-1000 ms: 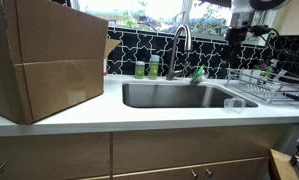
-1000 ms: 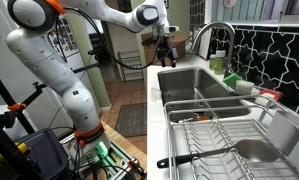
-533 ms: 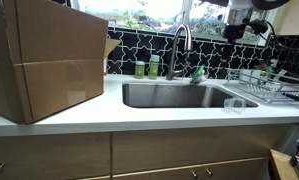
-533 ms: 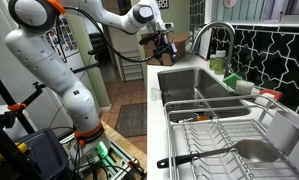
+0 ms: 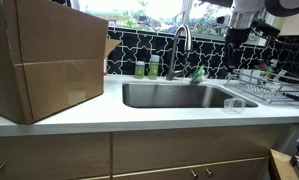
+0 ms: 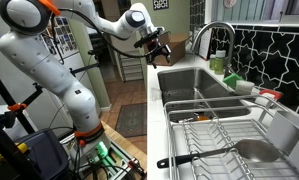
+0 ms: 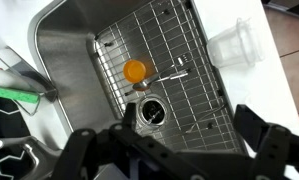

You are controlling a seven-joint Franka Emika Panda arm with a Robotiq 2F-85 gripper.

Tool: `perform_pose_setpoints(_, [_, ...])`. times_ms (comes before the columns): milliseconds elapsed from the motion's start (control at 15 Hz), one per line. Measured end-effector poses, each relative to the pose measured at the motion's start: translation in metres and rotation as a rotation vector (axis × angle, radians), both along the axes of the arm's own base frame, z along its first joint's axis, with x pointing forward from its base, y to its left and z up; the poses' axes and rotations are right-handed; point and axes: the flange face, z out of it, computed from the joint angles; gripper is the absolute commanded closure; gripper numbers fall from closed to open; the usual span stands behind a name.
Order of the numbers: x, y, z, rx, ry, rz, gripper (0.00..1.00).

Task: Place the clear container upright.

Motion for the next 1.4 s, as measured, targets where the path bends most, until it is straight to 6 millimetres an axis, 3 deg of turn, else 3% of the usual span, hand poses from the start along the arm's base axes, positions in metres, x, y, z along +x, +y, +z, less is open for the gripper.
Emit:
perform_pose_setpoints(467, [-0.034,0.014,-0.025,-0.109,0.075,0.215,0.0])
perform_pose_setpoints(1000, [-0.034,0.024,-0.027,-0.11,0.065,0.258,0.0])
perform_pose_setpoints(1400, [-0.045,0.027,-0.048,-0.089,0.032,0.29,0.0])
